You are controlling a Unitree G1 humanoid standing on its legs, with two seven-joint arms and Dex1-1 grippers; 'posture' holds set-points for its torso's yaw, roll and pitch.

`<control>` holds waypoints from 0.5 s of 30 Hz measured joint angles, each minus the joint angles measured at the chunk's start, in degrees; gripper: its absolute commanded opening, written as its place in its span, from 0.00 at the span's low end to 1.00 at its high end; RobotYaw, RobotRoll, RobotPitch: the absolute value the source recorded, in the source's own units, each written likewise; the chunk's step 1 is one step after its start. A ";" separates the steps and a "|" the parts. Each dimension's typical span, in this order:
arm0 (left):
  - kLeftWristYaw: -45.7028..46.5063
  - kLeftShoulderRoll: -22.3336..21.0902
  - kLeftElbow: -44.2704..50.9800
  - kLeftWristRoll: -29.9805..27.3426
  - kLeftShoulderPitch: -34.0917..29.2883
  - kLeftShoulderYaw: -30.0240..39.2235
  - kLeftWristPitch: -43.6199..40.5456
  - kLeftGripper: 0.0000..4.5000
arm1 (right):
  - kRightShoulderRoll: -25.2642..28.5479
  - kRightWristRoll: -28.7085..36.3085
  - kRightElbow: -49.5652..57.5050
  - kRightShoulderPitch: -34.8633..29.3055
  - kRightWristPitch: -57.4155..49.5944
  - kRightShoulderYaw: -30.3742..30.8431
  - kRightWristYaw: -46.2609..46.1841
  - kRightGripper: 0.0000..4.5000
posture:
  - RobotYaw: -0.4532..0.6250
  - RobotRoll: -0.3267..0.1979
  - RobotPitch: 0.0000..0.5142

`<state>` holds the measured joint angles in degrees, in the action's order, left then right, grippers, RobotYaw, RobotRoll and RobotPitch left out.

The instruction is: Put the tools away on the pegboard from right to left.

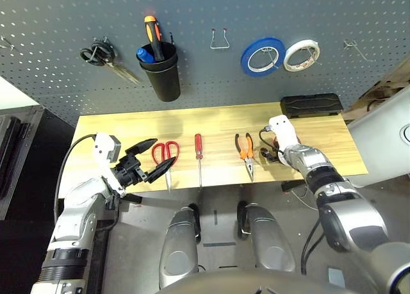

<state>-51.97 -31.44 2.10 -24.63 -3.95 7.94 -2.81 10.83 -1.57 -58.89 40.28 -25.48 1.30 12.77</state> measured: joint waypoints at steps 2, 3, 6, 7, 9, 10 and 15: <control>0.02 0.00 0.30 0.00 0.01 0.00 -0.25 1.00 | -0.05 -0.03 -1.13 0.48 0.87 -0.04 -0.61 0.46 | 0.46 0.62 0.42; 0.04 0.00 0.31 0.00 0.02 0.00 -0.32 1.00 | -0.04 -0.13 -1.58 0.71 1.08 -0.03 -0.79 0.39 | 0.46 0.62 0.41; 0.31 0.03 0.31 0.00 0.49 0.00 -0.56 1.00 | 0.42 -0.22 -1.70 0.72 1.40 -0.06 -1.41 0.12 | 0.45 0.62 0.38; 0.44 0.06 0.32 0.00 0.87 0.00 -0.67 1.00 | 0.71 -0.22 -1.49 0.64 1.44 -0.12 -1.56 0.05 | 0.44 0.62 0.35; 0.81 0.09 0.30 0.01 1.90 0.02 -0.83 1.00 | 1.62 -0.25 1.33 -0.43 1.33 -0.28 -1.74 0.01 | 0.44 0.62 0.32; 1.02 0.16 0.24 0.02 2.52 0.01 -0.86 1.00 | 2.18 -0.25 3.91 -1.40 1.10 -0.32 -1.82 0.01 | 0.43 0.62 0.30; 1.76 1.18 -0.38 -0.01 6.16 0.03 -1.05 1.00 | 4.83 -0.16 24.01 -9.66 -3.14 -0.88 -2.06 0.01 | 0.41 0.62 0.20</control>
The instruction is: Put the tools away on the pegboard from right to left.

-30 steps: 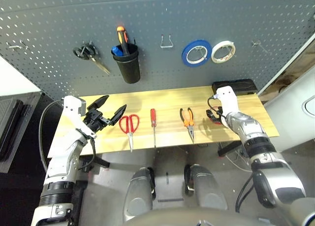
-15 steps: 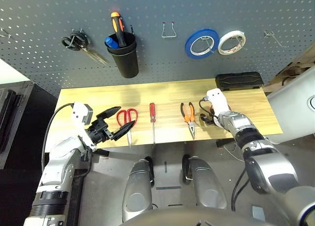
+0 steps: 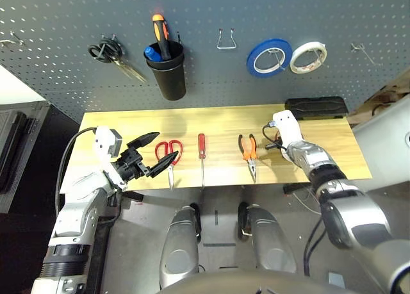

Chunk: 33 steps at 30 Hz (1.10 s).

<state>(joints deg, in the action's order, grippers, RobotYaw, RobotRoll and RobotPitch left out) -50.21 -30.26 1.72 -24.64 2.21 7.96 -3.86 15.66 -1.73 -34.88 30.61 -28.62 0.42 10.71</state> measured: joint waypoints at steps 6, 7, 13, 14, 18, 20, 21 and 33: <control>-0.58 0.07 -0.58 -0.71 1.81 0.22 -0.48 1.00 | 1.78 0.01 18.79 -7.28 -4.27 -0.06 0.61 0.01 | 0.39 0.62 0.11; -0.94 0.00 -0.59 -1.07 2.02 0.37 -0.65 1.00 | 2.06 -0.02 21.34 -8.03 -4.70 -0.06 0.61 0.01 | 0.39 0.62 0.09; -2.95 -4.26 -0.41 -4.27 2.03 4.17 -3.65 1.00 | 3.62 -0.62 35.46 -13.20 -6.71 -1.38 -1.07 0.01 | 0.40 0.62 0.03; -3.16 -5.06 -0.19 -5.21 2.17 5.42 -4.56 1.00 | 3.69 -0.69 37.36 -14.01 -6.92 -1.63 -1.52 0.01 | 0.40 0.62 0.02; -4.22 -7.87 2.02 -10.04 2.58 7.67 -10.94 1.00 | 3.89 -0.77 40.33 -14.59 -6.77 -2.99 -2.69 0.01 | 0.41 0.62 0.01; -4.78 -8.68 2.53 -10.97 3.33 7.74 -12.16 1.00 | 4.61 -1.11 40.26 -14.53 -5.26 -3.50 -3.22 0.01 | 0.41 0.62 0.01; -4.79 -8.73 2.52 -11.01 3.96 7.86 -12.17 1.00 | 5.07 -1.38 40.10 -14.30 -4.29 -3.53 -3.47 0.01 | 0.41 0.62 0.01; -4.27 -9.17 3.62 -11.49 9.07 8.24 -14.54 1.00 | 12.12 -1.57 26.68 -4.54 6.55 -7.85 -2.31 0.01 | 0.42 0.62 0.05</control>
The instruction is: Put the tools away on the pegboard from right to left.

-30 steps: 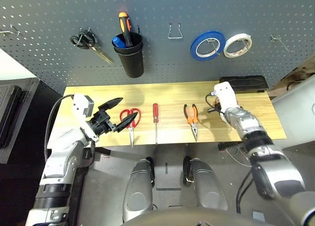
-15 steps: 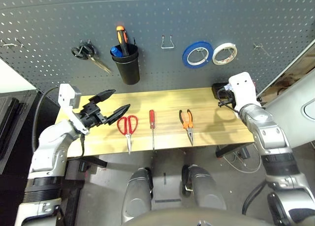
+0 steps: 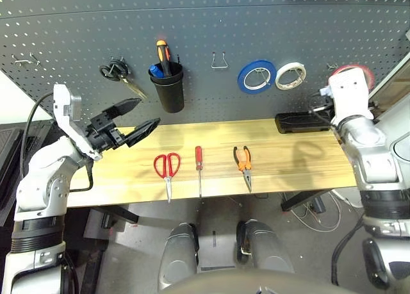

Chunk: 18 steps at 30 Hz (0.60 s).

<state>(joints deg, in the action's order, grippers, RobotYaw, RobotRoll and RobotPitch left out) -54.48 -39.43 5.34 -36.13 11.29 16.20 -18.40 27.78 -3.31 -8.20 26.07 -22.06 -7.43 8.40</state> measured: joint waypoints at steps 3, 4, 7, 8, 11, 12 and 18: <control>0.56 0.11 1.22 -0.04 0.94 -0.09 -0.91 1.00 | 0.69 0.60 -5.74 3.58 1.83 -0.02 1.80 0.01 | 0.42 0.62 0.05; 0.72 0.19 1.37 -0.04 1.05 -0.14 -1.10 1.00 | 0.75 0.93 -7.41 4.68 2.40 -0.02 2.21 0.01 | 0.43 0.62 0.05; 1.15 0.67 2.70 -0.04 1.08 -0.80 -1.97 1.00 | 1.19 1.07 -13.86 7.73 4.79 -0.02 3.57 0.01 | 0.44 0.62 0.06; 1.31 0.77 3.22 -0.05 1.05 -0.94 -2.26 1.00 | 1.24 1.08 -16.76 8.93 5.69 -0.01 4.11 0.01 | 0.44 0.62 0.06; 2.03 1.00 4.37 -0.10 0.64 -1.05 -2.95 1.00 | 1.29 1.26 -23.53 11.63 7.97 0.03 5.50 0.01 | 0.45 0.62 0.06; 2.16 1.06 4.95 -0.13 0.42 -1.05 -3.24 1.00 | 1.34 1.39 -25.43 12.32 8.63 0.03 5.92 0.01 | 0.45 0.62 0.06; 3.06 1.13 6.21 -0.62 -0.38 -1.02 -4.55 1.00 | 1.51 1.15 -35.97 15.96 12.48 0.28 6.87 0.14 | 0.46 0.62 0.07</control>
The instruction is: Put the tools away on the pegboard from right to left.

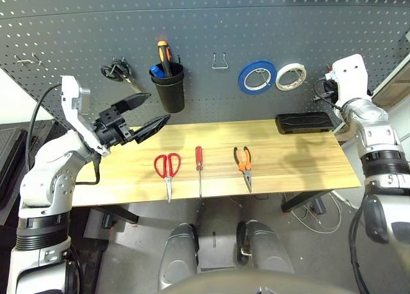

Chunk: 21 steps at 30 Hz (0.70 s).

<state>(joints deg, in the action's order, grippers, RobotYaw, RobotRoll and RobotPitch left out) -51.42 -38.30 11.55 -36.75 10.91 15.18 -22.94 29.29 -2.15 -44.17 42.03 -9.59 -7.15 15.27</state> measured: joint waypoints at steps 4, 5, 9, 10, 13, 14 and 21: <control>0.81 0.40 1.62 -0.19 -0.06 -0.11 -0.78 1.00 | 0.02 -0.34 -5.13 1.85 3.07 0.22 -0.23 0.44 | 0.46 0.62 0.07; 0.95 0.57 1.83 -0.20 -0.06 -0.13 -0.96 1.00 | 0.02 -0.34 -5.45 1.91 3.53 0.23 -0.29 0.53 | 0.46 0.62 0.07; 1.03 0.74 2.17 -0.21 -0.07 -0.64 -1.81 1.00 | 0.01 -0.04 -0.51 -0.33 2.77 0.22 0.53 0.86 | 0.46 0.62 0.09; 1.03 0.73 2.33 -0.21 -0.10 -0.67 -1.99 1.00 | 0.04 0.45 3.79 -2.27 1.00 0.13 1.33 0.95 | 0.45 0.62 0.12; 0.98 0.66 2.84 -0.23 -0.15 -0.71 -2.47 1.00 | 0.34 2.64 18.92 -8.89 -7.20 -0.20 3.80 0.99 | 0.44 0.62 0.16; 0.89 0.62 3.06 -0.24 -0.13 -0.79 -2.57 1.00 | 0.87 3.58 25.52 -11.77 -11.37 -0.22 4.95 0.99 | 0.43 0.62 0.16; -0.76 -0.17 3.21 -0.12 -1.16 -2.47 -3.62 1.00 | 2.76 8.03 52.62 -21.23 -37.92 0.77 8.85 0.99 | 0.39 0.62 0.29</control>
<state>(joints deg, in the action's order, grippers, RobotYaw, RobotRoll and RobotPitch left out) -52.18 -38.47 14.77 -36.87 9.75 12.72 -26.56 32.05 5.88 8.45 20.80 -47.50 -6.38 24.13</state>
